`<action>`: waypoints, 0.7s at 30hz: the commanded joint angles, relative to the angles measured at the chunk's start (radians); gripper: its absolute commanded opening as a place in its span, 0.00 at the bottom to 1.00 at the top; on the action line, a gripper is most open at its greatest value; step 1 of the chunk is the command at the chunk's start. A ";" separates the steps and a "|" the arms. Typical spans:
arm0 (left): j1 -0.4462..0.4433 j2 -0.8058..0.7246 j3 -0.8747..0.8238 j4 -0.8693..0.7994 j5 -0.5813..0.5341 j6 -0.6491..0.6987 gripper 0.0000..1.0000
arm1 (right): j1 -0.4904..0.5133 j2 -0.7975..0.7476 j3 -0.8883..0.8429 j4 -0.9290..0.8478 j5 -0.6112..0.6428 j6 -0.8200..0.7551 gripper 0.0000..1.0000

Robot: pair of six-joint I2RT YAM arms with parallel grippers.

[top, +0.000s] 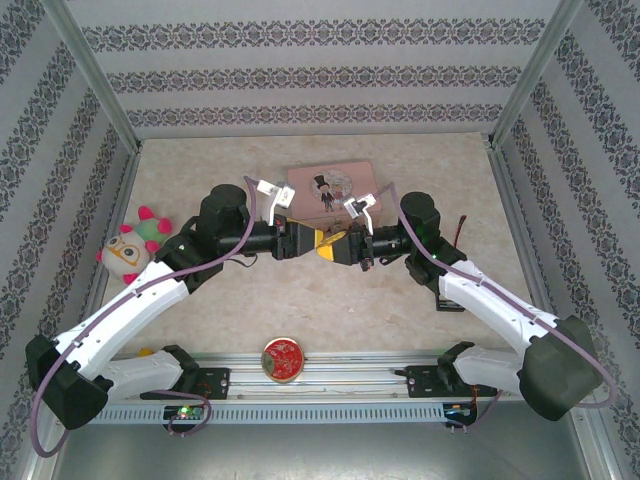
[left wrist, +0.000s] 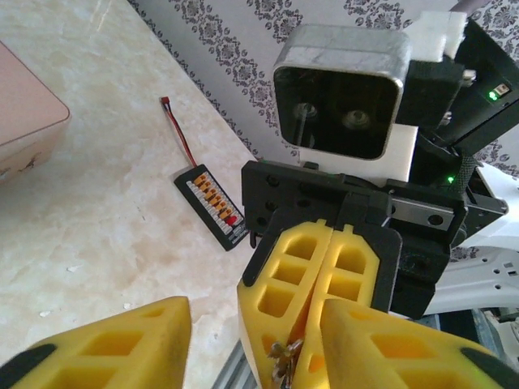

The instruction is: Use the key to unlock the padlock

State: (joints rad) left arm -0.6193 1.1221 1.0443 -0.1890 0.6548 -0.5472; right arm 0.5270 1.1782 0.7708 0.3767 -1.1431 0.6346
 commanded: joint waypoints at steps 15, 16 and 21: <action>0.016 0.013 -0.028 0.147 0.074 -0.051 0.00 | -0.007 -0.022 0.004 0.065 -0.003 0.013 0.00; 0.016 0.014 -0.028 0.146 0.075 -0.053 0.00 | -0.008 -0.024 0.002 0.065 0.001 0.013 0.00; 0.018 -0.003 -0.032 0.130 0.027 -0.053 0.00 | -0.026 -0.042 -0.016 0.060 0.053 0.029 0.35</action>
State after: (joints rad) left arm -0.6132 1.1286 1.0248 -0.0917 0.7101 -0.5911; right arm 0.5159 1.1683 0.7685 0.3969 -1.1168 0.6567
